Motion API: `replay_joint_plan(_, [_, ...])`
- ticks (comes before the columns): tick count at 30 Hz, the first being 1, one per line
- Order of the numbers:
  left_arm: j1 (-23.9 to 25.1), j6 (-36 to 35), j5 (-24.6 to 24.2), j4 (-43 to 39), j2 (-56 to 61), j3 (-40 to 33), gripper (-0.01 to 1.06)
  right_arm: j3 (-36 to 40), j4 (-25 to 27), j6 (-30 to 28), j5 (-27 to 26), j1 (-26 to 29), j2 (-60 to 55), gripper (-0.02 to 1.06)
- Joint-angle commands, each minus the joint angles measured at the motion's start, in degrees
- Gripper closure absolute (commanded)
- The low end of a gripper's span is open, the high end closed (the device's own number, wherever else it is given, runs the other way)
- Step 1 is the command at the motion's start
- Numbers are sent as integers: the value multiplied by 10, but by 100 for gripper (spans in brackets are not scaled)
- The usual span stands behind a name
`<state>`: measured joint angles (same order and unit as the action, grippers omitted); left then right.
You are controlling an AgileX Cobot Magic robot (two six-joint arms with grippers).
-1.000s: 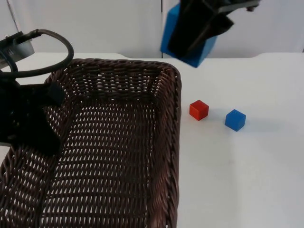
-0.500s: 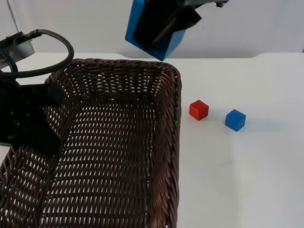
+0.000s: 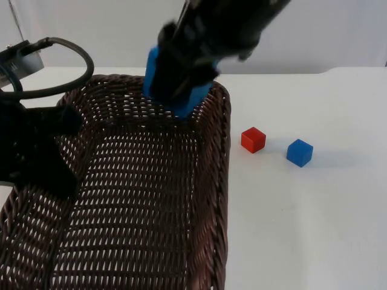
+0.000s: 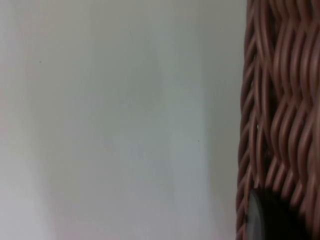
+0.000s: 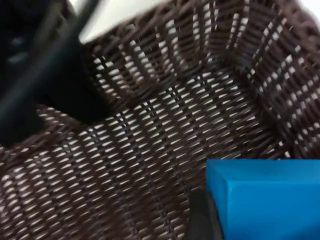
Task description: Pick up the basket with the left hand and place the largest block into the basket with the right hand.
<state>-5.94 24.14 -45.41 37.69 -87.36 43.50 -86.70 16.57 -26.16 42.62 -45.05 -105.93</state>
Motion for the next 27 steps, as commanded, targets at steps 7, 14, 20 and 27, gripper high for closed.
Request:
replay_joint_plan(7, [-3,0,-2,10,7,0,105,0,22,-15,-41,-3,-56,105])
replay_joint_plan(14, [-3,0,-2,10,7,0,105,0,65,-58,-47,-3,-79,103])
replay_joint_plan(20, [-3,0,-2,10,7,0,105,0,69,-59,-43,-3,-88,71])
replay_joint_plan(27, [-3,0,-2,10,7,0,105,-1,69,-62,-42,-3,-80,23])
